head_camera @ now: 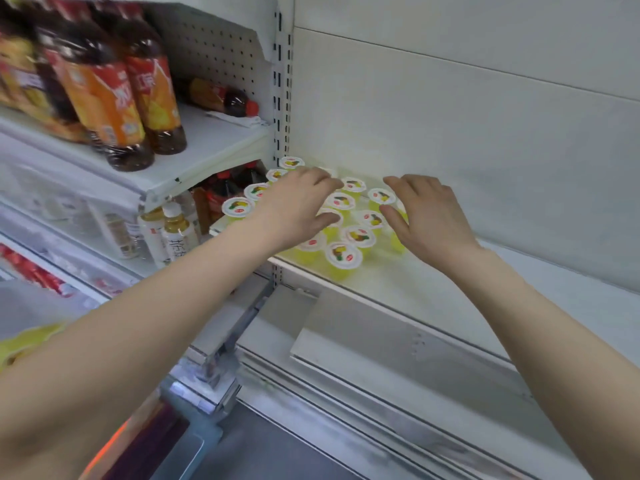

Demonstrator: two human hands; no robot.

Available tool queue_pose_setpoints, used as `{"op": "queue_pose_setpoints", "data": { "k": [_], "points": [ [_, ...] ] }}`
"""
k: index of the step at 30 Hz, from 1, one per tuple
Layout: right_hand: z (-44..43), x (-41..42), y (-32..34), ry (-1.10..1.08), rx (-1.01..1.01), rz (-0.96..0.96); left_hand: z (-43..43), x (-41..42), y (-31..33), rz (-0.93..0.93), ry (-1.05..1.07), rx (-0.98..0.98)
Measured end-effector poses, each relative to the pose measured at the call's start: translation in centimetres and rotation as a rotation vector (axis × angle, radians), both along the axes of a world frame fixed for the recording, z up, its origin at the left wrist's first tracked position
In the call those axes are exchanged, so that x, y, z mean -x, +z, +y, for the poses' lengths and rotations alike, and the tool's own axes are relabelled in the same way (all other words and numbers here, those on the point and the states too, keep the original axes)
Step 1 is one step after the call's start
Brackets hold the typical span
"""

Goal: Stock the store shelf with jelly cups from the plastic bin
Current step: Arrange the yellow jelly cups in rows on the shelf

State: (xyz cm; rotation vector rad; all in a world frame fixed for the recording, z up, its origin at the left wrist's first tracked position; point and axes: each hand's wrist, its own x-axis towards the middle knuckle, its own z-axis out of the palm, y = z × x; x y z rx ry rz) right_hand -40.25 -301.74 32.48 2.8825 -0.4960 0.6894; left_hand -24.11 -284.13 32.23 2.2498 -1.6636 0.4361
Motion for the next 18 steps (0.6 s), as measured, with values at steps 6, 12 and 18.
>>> {"op": "queue_pose_setpoints", "data": {
  "k": [6,12,18],
  "points": [
    [9.4,-4.3,-0.8,0.111,0.017,-0.036,11.2,-3.3,-1.2,-0.048,0.076,0.031],
    [19.7,-9.6,-4.3,0.256,-0.021,-0.015,24.1,-6.8,-4.2,-0.008,0.211,0.014],
    [29.8,-14.1,-10.4,0.421,-0.104,0.010,37.0,-9.1,-9.5,0.106,0.423,0.003]
  ]
}}
